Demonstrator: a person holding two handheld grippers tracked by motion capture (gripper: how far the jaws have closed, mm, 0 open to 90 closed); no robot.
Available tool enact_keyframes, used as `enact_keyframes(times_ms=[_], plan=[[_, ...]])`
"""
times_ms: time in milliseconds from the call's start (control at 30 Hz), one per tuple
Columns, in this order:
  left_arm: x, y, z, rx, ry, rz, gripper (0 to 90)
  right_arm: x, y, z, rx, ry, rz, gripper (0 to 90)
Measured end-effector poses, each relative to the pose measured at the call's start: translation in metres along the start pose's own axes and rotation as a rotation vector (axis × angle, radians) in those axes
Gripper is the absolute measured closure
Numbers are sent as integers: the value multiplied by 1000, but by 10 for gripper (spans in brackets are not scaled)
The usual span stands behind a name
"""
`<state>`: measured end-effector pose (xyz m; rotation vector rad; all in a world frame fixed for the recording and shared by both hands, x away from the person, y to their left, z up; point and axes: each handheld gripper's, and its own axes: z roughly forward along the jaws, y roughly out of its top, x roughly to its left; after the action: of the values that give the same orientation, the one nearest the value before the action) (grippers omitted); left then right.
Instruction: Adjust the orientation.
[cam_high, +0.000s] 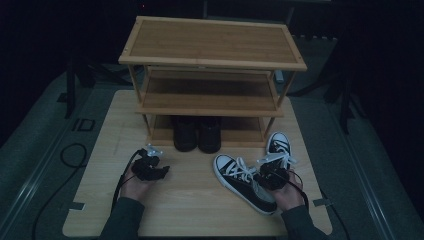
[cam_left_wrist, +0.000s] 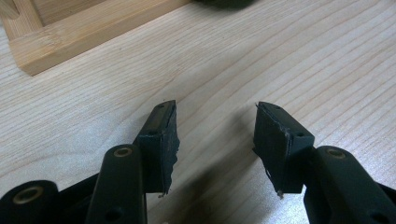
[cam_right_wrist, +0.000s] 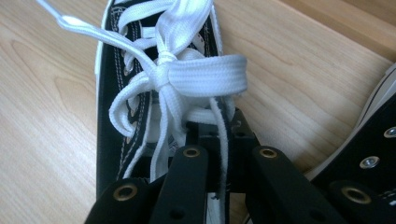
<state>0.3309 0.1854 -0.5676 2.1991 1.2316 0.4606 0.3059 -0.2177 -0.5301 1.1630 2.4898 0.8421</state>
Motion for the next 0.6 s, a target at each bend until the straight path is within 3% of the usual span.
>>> enact_keyframes(times_ms=[133,333,533,600], plan=[[0,0,0,0,0,0,501,-1,2,1,-25,-8,40,883],[0,0,0,0,0,0,501,-1,2,2,-29,16,68,883],[0,0,0,-1,1,-1,501,-1,-1,1,-6,52,43,874],[0,0,0,-1,1,0,501,-2,-1,1,11,57,31,831]])
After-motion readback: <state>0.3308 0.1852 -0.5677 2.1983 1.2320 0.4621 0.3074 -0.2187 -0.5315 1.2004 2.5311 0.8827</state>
